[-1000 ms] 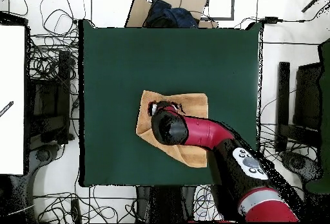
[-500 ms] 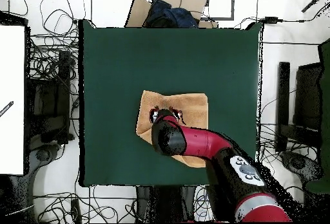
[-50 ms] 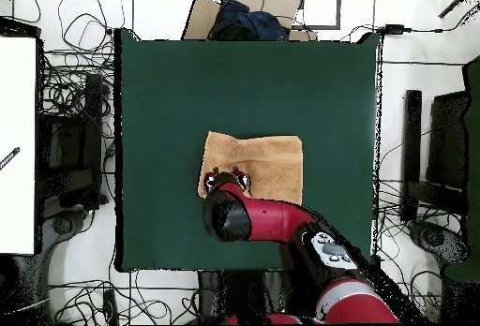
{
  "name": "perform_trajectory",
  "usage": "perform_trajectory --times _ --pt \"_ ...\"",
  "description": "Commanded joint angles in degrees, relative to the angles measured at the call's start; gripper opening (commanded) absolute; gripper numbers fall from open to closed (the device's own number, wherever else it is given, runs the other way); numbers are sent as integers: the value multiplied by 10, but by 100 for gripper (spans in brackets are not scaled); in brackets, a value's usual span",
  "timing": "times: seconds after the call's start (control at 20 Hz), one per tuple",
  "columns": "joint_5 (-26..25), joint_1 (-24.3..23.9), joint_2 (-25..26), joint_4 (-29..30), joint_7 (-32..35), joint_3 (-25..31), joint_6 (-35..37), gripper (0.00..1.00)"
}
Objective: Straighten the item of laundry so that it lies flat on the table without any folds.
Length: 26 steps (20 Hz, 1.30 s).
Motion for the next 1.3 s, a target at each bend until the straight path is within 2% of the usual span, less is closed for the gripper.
perform_trajectory --times 0.05,0.3,0.55,0.9,1.3 --pt "-1 15 81 22 139 -13 -83 100" --pt "1 -24 112 27 134 28 -57 100" --pt "-15 -40 154 19 129 42 -85 100" --pt "-32 -54 186 18 130 58 -123 100" --pt "-5 -24 161 31 138 32 -148 100"
